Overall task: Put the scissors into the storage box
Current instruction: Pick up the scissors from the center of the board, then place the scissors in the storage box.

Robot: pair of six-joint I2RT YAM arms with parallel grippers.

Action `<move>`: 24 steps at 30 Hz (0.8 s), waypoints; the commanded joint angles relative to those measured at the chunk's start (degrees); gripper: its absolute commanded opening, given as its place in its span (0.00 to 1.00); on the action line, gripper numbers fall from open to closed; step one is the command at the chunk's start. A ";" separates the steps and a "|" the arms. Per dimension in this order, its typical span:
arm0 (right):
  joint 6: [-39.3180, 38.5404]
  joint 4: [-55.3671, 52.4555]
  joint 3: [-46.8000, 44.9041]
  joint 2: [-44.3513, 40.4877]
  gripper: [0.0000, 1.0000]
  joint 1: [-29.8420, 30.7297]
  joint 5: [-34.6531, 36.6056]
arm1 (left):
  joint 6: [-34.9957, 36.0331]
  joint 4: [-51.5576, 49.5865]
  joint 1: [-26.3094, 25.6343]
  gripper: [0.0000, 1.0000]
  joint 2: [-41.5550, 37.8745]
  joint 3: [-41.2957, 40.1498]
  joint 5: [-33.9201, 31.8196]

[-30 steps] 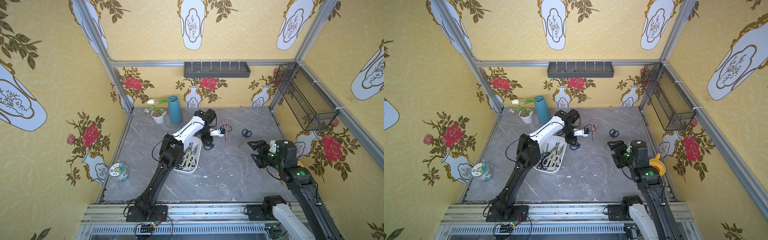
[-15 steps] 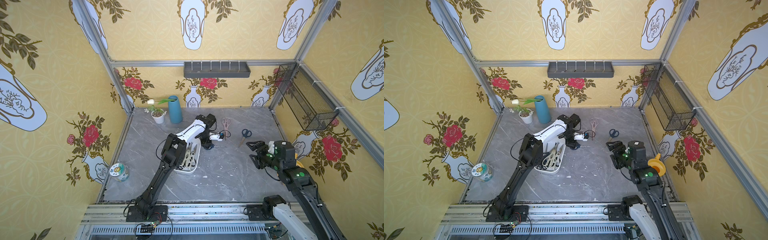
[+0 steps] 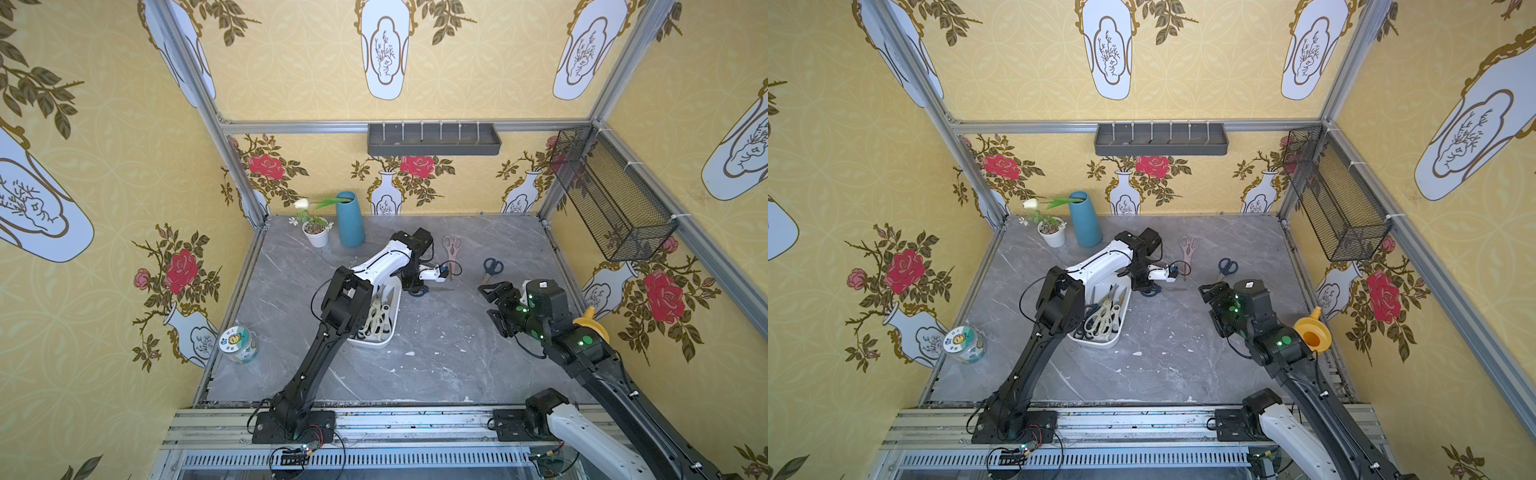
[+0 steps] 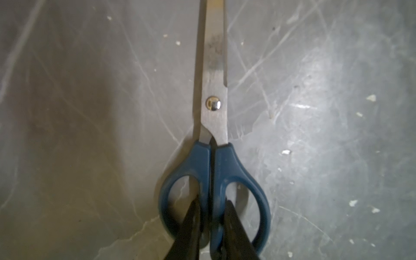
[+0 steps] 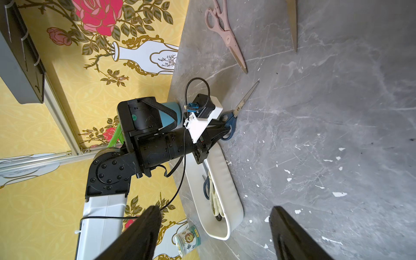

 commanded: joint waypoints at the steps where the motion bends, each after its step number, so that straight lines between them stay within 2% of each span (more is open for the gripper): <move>1: 0.84 0.71 0.79 0.00 0.82 0.77 4.47 | -1.22 -1.33 -0.23 0.16 -1.70 -0.27 3.11; 8: 0.40 -5.84 4.13 -1.88 0.82 1.01 10.19 | -7.49 -4.24 -0.02 0.14 -10.80 -1.85 6.88; 13: -0.67 -4.07 3.45 -1.96 0.83 0.91 9.55 | -16.55 -2.74 1.78 0.12 -23.97 -14.34 10.23; 15: -1.73 -1.32 2.63 -0.50 0.83 0.87 7.16 | -20.13 -1.70 3.42 0.11 -29.91 -20.54 14.19; 18: -4.78 6.64 1.10 3.10 0.83 0.87 0.90 | -23.64 -1.92 6.57 0.11 -37.35 -27.93 24.39; 21: -9.64 14.77 -0.09 6.72 0.83 0.69 -5.09 | -24.62 -4.82 9.88 0.11 -41.69 -32.97 35.00; 24: -14.36 18.60 -0.04 10.09 0.82 1.12 -6.63 | -25.83 -6.33 13.46 0.11 -43.85 -37.60 44.79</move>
